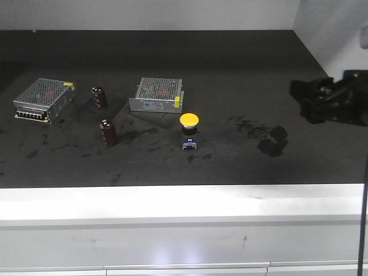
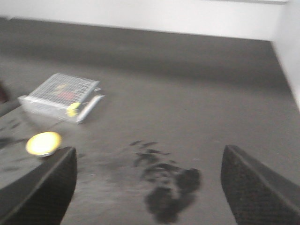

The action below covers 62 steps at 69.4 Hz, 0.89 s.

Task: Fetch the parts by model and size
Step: 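Move the right gripper over the yellow-capped push button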

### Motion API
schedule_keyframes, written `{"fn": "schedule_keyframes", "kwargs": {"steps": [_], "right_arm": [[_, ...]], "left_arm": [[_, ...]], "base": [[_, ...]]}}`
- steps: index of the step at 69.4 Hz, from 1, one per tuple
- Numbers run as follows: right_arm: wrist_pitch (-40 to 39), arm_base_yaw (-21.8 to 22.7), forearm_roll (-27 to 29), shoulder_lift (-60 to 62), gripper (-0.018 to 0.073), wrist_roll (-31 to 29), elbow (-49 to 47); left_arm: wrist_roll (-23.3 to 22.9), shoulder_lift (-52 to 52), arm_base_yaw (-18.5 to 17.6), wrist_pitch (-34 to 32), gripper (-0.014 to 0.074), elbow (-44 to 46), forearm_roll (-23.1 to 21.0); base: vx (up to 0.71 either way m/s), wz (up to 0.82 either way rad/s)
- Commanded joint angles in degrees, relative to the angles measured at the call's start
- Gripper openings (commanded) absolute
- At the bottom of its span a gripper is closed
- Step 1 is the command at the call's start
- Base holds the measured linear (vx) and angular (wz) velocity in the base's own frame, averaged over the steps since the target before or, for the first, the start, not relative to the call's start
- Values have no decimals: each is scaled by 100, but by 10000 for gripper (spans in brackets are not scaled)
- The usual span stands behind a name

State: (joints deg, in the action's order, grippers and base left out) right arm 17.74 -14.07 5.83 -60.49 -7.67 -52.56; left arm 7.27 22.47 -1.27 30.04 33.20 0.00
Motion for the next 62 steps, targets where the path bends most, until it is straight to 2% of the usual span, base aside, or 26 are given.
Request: {"fn": "schedule_keyframes", "kwargs": {"steps": [1,11,25,45,62], "right_arm": [[117,-417,-13,-245,591,-180,-676],[487,-1068,-24,-948,591,-186,-1443],[1171,-1522,-14,-2018,591,-63,-2654],[3469,-1566,-153,-3609,591,637,-5056],[5138,-1566,-485,-4821,591,1258,-6501]], "left_arm": [[3,35,-33,-435,-7,154,0],[8,35,-33,-409,-7,154,133],[8,35,-33,-374,-7,154,148],[48,35,-33,-388,-7,154,153],[48,35,-33,-394,-7,154,158]], "base": [[0,0],[0,0],[0,0],[0,0],[0,0]]}}
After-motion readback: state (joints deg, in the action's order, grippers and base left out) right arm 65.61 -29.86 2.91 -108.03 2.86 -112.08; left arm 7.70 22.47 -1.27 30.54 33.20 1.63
